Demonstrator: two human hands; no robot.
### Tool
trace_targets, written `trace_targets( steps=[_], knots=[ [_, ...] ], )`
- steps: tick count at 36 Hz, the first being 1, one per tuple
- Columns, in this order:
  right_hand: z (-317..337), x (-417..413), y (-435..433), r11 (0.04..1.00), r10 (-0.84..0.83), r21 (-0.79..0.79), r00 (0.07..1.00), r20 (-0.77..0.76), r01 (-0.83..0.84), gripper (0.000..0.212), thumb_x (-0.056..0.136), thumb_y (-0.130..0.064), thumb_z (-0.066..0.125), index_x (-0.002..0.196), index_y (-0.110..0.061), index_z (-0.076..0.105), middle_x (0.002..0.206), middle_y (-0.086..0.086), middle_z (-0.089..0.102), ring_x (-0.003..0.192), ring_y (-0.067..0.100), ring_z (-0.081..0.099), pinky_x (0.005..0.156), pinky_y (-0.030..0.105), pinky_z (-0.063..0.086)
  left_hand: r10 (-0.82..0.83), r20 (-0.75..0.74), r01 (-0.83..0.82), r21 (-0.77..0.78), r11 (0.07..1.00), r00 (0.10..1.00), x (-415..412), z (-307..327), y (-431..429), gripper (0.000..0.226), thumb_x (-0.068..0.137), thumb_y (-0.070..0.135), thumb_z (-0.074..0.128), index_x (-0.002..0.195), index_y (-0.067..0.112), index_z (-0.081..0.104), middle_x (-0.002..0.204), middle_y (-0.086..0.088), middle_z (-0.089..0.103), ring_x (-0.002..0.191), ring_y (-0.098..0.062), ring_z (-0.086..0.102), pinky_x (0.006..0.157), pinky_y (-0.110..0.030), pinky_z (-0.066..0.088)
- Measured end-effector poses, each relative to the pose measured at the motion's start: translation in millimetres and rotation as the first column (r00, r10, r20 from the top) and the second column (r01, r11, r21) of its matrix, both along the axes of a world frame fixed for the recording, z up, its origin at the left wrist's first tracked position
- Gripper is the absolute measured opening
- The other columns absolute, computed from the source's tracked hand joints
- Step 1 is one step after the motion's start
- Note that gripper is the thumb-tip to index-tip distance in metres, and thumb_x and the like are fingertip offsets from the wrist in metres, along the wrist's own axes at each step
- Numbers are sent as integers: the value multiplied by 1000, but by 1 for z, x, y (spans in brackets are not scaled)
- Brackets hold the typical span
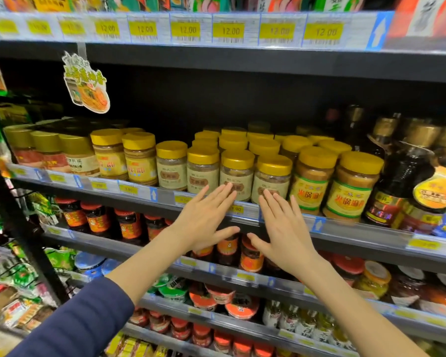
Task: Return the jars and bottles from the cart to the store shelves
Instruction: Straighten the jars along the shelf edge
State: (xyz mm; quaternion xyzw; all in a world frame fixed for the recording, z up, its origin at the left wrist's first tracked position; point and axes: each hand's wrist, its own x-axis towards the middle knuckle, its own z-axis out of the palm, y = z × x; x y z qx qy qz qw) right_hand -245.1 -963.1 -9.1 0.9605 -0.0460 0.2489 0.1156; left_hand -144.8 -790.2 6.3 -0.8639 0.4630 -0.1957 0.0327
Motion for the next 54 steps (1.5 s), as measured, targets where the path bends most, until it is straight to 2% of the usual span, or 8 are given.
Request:
trace_targets(
  steps=[7, 13, 26, 35, 39, 43, 49, 54],
  knots=[
    [-3, 1, 6, 996, -83, -37, 996, 11, 83, 81, 74, -58, 57, 133, -3, 49, 138, 13, 51, 126, 26, 51, 103, 54, 35, -62, -1, 62, 7, 998, 998, 8, 0, 3, 84, 86, 66, 14, 150, 13, -2, 158, -7, -7, 146, -17, -4, 117, -36, -4],
    [-4, 2, 8, 991, -134, -13, 991, -24, 133, 79, 79, -59, 31, 133, -5, 49, 140, 11, 49, 128, 24, 49, 111, 51, 27, -110, -7, 110, 9, 994, 994, 13, 3, 3, 83, 89, 65, 18, 150, 11, 1, 158, -11, -4, 147, -18, 1, 118, -35, -1],
    [-4, 4, 9, 983, -181, 30, 982, -52, 183, 81, 78, -58, 44, 138, -3, 43, 144, 12, 44, 131, 26, 45, 109, 50, 18, -162, -16, 162, -6, 987, 987, 16, 5, 4, 80, 92, 62, 26, 150, 10, 8, 159, -11, 3, 146, -19, 6, 119, -36, 6],
    [2, 17, 46, 994, -108, 30, 994, 35, 107, 80, 79, -59, 32, 133, -2, 49, 138, 17, 50, 126, 30, 51, 104, 57, 33, -204, 37, 205, -41, 978, 978, 28, 5, 39, 79, 90, 62, 21, 149, 10, 17, 158, -7, 11, 146, -18, 13, 117, -33, 6],
    [2, 37, 79, 999, -28, 18, 998, 48, 27, 78, 79, -58, 37, 134, -4, 48, 139, 15, 49, 127, 28, 50, 104, 56, 34, -129, 58, 131, -29, 991, 990, 41, 5, 72, 77, 91, 61, 22, 147, 9, 28, 155, -9, 22, 143, -20, 23, 114, -37, 13],
    [-3, 58, 104, 1000, 26, -10, 999, 45, -25, 81, 73, -58, 58, 133, -4, 49, 138, 16, 50, 126, 28, 50, 103, 56, 35, -22, 54, 22, 1, 1000, 998, 57, 3, 101, 78, 90, 62, 21, 144, 7, 34, 152, -10, 30, 139, -23, 32, 112, -42, 19],
    [-9, 78, 120, 999, 21, -47, 998, 51, -19, 85, 70, -61, 65, 132, -3, 51, 137, 15, 52, 126, 28, 51, 102, 56, 36, 35, 29, -36, 7, 999, 999, 74, 2, 123, 91, 83, 70, -2, 150, 10, 15, 157, -8, 10, 145, -21, 15, 117, -37, 6],
    [-12, 85, 123, 999, -11, -49, 998, 60, 14, 89, 67, -61, 67, 132, -2, 50, 136, 15, 52, 126, 29, 50, 102, 56, 38, 23, 26, -23, -4, 1000, 999, 81, -1, 125, 92, 83, 70, -3, 149, 10, 17, 157, -8, 13, 145, -20, 16, 115, -37, 5]
  ],
)
